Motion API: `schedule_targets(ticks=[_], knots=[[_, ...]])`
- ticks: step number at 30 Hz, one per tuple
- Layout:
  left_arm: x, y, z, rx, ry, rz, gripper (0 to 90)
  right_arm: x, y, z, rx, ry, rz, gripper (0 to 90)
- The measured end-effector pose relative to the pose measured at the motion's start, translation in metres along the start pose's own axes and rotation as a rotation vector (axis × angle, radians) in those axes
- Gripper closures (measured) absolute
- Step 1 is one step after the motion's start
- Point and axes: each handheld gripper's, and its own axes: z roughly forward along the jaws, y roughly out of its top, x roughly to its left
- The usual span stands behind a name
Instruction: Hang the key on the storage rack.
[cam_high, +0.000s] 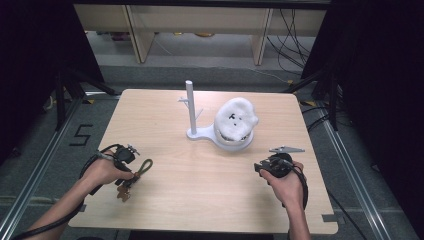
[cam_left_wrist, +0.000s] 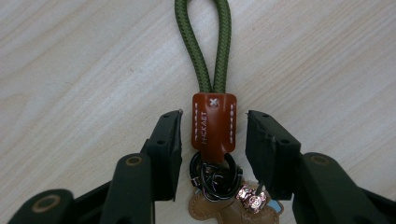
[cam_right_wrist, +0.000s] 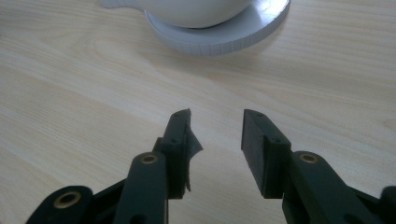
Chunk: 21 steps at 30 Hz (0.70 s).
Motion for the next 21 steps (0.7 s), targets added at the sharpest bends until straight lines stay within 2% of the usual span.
schedule_targets(ticks=[1, 3, 6, 7, 11, 15, 17, 21], knots=[[0.0004, 0.0005, -0.0001, 0.004, -0.001, 0.008, 55.8, 0.0008, 0.0002, -0.0006, -0.001, -0.002, 0.006, 63.4], [0.0000, 0.0012, 0.0009, -0.003, -0.004, -0.003, 56.4, 0.0009, 0.0003, -0.0007, -0.001, 0.001, 0.004, 63.4], [0.0019, 0.0024, 0.0020, 0.024, -0.004, 0.018, 57.7, 0.0013, -0.0001, -0.0005, 0.002, 0.010, 0.005, 63.4], [0.0022, 0.0025, 0.0020, 0.029, -0.005, 0.020, 58.0, -0.0008, 0.0000, 0.0013, -0.016, 0.014, -0.023, 63.4], [0.0041, 0.0034, 0.0025, 0.044, -0.007, 0.029, 58.5, 0.0019, -0.0001, 0.0003, 0.004, 0.011, 0.009, 63.2], [0.0017, 0.0041, 0.0051, 0.048, 0.004, 0.048, 59.9, 0.0013, 0.0001, 0.0003, -0.001, 0.018, -0.002, 63.1], [0.0010, 0.0051, 0.0058, 0.058, 0.008, 0.072, 60.3, 0.0016, -0.0002, 0.0000, 0.005, 0.021, -0.002, 62.9], [0.0011, 0.0065, 0.0084, 0.066, 0.009, 0.072, 60.9, 0.0033, -0.0003, 0.0002, 0.004, 0.020, 0.008, 62.7]])
